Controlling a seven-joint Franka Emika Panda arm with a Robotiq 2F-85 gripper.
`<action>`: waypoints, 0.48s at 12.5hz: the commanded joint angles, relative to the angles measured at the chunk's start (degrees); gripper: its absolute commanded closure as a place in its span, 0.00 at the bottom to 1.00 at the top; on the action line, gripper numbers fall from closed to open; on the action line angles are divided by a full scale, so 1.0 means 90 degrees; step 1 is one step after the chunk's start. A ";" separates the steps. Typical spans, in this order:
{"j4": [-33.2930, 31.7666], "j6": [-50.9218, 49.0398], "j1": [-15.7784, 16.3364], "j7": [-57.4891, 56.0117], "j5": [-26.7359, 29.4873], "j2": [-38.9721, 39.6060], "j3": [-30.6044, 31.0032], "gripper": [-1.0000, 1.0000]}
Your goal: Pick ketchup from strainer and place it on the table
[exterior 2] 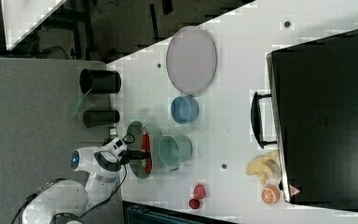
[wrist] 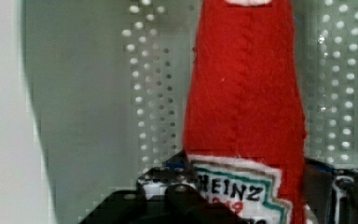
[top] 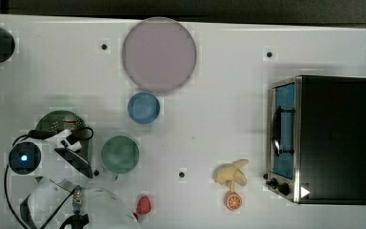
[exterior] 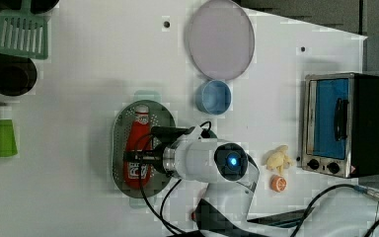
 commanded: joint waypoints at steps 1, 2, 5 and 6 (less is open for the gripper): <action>0.0110 -0.0083 0.0200 0.0304 0.0028 -0.0347 0.0120 0.40; 0.0074 -0.0094 0.0107 0.0303 0.0084 -0.0542 0.0268 0.40; 0.0032 -0.0283 -0.0339 0.0303 0.0881 -0.1335 0.0882 0.40; 0.0073 -0.0391 -0.0509 0.0303 0.1240 -0.1620 0.1074 0.40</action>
